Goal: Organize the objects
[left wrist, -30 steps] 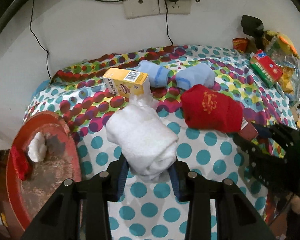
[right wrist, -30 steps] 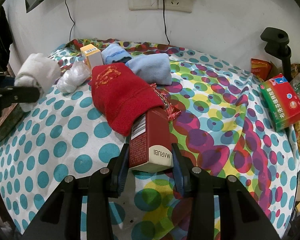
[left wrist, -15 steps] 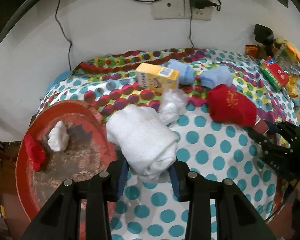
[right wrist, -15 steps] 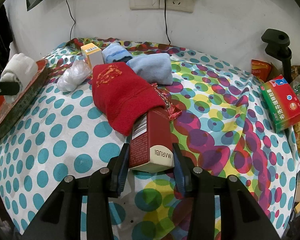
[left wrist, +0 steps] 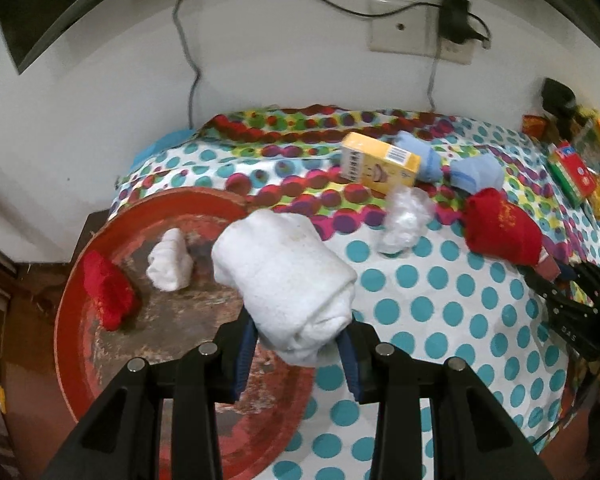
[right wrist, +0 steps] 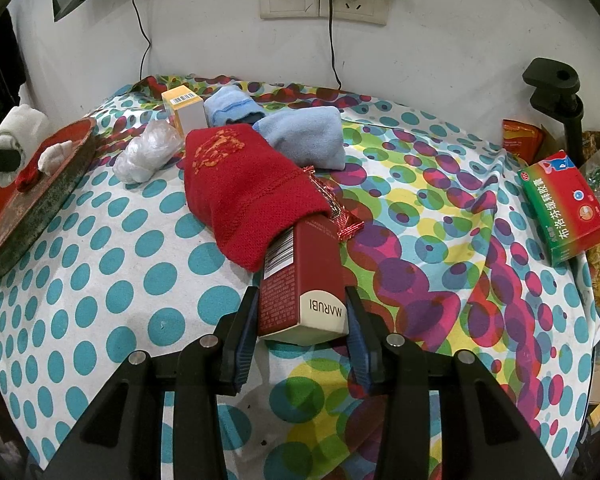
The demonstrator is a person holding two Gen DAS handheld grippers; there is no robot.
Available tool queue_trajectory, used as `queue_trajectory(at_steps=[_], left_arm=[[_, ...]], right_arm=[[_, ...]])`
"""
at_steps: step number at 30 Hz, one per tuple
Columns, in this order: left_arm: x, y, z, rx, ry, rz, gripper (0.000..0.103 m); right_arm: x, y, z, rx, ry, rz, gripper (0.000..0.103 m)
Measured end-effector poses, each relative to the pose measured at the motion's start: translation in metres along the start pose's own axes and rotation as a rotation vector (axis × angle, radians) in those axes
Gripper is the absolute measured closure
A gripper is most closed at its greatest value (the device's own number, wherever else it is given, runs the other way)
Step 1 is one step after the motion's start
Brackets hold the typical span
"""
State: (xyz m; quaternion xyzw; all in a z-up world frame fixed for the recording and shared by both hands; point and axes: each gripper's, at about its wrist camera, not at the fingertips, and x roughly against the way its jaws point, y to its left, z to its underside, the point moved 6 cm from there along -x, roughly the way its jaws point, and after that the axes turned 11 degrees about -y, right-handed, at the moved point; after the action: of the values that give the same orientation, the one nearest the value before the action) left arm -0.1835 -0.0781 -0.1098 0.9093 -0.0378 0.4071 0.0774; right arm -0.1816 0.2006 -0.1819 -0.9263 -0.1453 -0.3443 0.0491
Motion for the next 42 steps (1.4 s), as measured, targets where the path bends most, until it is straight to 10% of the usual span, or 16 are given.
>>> queue_trajectory(at_steps=[25, 42], left_arm=[[-0.052, 0.155, -0.014, 0.201, 0.075, -0.169, 0.066], [-0.1, 0.18, 0.003, 0.21, 0.142, -0.19, 0.062]], right_arm=[[0.0, -0.001, 0.0, -0.001, 0.0, 0.001, 0.063], [0.0, -0.001, 0.0, 0.001, 0.001, 0.003, 0.063]])
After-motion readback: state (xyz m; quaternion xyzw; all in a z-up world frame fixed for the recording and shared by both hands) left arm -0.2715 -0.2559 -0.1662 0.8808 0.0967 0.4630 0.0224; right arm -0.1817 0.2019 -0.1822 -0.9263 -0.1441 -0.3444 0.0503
